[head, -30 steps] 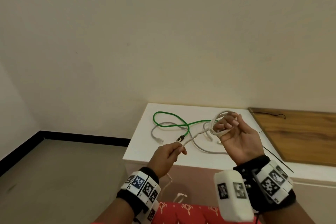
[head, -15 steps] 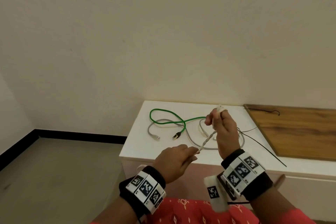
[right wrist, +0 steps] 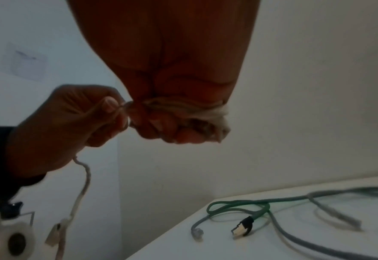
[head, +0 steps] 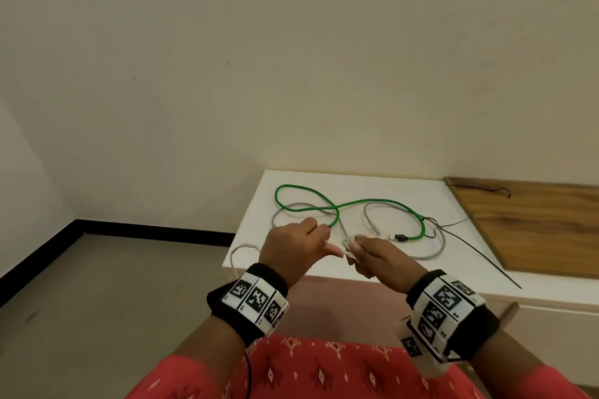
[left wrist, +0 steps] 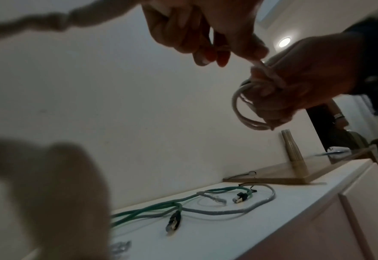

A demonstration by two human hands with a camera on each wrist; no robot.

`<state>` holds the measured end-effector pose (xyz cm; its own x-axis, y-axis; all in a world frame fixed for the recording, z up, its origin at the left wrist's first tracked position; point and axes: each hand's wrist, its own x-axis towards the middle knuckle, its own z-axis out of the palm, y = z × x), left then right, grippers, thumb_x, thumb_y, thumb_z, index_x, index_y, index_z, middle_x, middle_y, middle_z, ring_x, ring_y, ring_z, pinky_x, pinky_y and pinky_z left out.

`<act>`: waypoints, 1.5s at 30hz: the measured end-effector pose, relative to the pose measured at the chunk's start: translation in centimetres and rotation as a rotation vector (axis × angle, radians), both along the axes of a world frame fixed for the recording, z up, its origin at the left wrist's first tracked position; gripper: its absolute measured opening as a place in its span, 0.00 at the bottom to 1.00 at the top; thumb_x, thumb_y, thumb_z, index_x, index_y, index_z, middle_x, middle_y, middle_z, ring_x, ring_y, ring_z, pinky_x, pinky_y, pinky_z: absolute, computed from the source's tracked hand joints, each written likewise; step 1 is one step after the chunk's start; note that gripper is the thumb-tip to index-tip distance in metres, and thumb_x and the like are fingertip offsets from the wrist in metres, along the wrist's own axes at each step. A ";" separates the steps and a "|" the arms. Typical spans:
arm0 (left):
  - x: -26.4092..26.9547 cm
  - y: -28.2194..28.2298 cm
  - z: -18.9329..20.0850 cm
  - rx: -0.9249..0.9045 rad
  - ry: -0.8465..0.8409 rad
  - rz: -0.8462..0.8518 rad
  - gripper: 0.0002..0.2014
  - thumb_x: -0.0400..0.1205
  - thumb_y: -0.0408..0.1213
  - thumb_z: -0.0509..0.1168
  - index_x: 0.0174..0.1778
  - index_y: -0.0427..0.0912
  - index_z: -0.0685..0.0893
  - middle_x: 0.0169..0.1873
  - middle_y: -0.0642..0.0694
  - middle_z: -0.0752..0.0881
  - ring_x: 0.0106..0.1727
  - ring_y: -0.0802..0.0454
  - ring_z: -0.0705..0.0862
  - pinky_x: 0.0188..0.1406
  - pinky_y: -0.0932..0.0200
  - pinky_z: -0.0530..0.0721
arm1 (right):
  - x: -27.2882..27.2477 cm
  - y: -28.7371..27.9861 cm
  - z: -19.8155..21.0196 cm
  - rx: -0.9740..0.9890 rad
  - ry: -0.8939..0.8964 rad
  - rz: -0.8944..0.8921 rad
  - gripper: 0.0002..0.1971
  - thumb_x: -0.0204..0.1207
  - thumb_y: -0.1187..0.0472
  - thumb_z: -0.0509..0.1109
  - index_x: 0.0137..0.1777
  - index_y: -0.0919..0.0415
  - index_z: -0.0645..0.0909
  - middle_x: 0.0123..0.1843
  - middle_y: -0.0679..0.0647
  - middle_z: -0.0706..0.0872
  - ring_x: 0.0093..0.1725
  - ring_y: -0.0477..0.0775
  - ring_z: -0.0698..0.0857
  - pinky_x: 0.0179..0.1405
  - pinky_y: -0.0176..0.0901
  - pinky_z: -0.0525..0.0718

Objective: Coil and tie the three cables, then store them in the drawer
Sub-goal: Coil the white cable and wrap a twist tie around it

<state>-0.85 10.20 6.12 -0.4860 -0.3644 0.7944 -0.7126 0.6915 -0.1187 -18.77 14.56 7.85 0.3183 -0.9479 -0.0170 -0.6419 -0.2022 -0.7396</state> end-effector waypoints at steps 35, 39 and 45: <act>-1.4 2.1 -2.5 0.754 -0.376 0.004 0.17 0.87 0.46 0.46 0.65 0.40 0.69 0.47 0.35 0.87 0.46 0.35 0.84 0.44 0.47 0.79 | 0.7 -0.6 1.5 -0.069 -1.684 -0.259 0.10 0.75 0.53 0.58 0.35 0.54 0.73 0.25 0.45 0.74 0.26 0.45 0.73 0.33 0.34 0.80; -2.0 2.7 -1.7 0.686 -0.529 -0.022 0.17 0.87 0.44 0.46 0.65 0.37 0.66 0.48 0.32 0.86 0.45 0.32 0.84 0.37 0.47 0.75 | 1.5 -0.6 0.4 -0.191 -1.348 -0.454 0.15 0.84 0.60 0.50 0.36 0.57 0.71 0.23 0.45 0.75 0.27 0.44 0.72 0.38 0.38 0.70; -1.9 2.3 -1.0 0.386 -0.572 -0.125 0.13 0.85 0.39 0.50 0.60 0.40 0.74 0.40 0.42 0.88 0.34 0.41 0.86 0.26 0.54 0.75 | 2.0 -1.1 -2.0 -0.562 -0.319 -0.433 0.14 0.78 0.56 0.52 0.35 0.62 0.70 0.34 0.58 0.74 0.35 0.55 0.72 0.36 0.39 0.70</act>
